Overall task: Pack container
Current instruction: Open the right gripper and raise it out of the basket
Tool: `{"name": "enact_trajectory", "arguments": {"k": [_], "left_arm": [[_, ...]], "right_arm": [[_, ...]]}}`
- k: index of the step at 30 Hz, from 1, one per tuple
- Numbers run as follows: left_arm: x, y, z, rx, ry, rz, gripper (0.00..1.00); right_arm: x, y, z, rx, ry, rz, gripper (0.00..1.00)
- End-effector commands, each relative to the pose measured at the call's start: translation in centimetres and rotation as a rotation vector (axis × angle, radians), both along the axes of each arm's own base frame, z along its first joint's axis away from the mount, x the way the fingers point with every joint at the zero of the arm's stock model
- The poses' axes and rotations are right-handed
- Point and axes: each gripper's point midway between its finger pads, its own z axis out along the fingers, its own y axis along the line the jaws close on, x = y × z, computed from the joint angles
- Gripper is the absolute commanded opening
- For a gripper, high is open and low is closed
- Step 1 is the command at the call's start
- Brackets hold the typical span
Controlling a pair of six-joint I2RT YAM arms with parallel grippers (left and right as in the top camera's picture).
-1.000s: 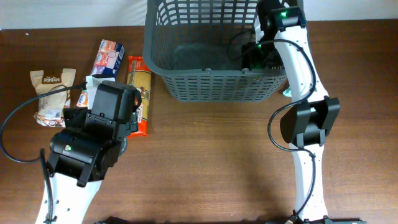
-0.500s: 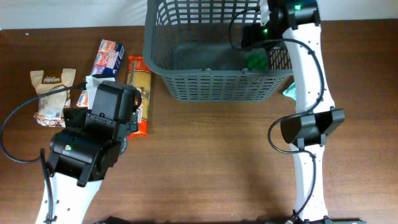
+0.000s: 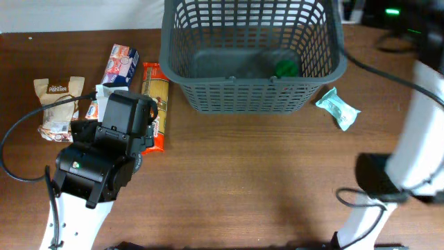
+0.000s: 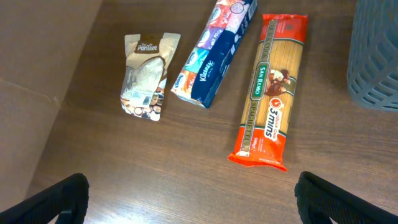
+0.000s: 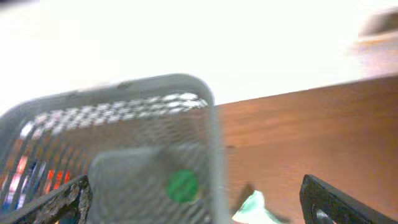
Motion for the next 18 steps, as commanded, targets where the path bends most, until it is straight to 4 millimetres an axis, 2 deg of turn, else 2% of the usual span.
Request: {"name": "enact_trajectory", "arguments": {"k": [1, 4, 11, 14, 17, 18], "left_arm": [[0.0, 0.5, 0.9, -0.001, -0.032, 0.028, 0.99], [0.0, 0.5, 0.9, -0.001, -0.032, 0.029, 0.99], [0.0, 0.5, 0.9, -0.001, -0.032, 0.028, 0.99], [0.0, 0.5, 0.9, -0.001, -0.032, 0.029, 0.99], [0.0, 0.5, 0.9, -0.001, -0.032, 0.028, 0.99], [0.0, 0.5, 0.9, -0.001, -0.032, 0.028, 0.99]], "right_arm": [[-3.2, -4.8, 1.4, 0.041, -0.013, -0.217, 0.99], [-6.3, -8.7, 1.0, 0.108, 0.027, -0.389, 0.99], [-7.3, -11.3, -0.1, 0.157, 0.066, -0.461, 0.99], [-6.7, -12.5, -2.8, 0.130, 0.168, -0.508, 0.99], [-5.7, -11.5, -8.0, 0.117, 0.362, -0.393, 0.99], [-5.7, -11.3, -9.1, 0.118, 0.401, -0.369, 0.99]]}}
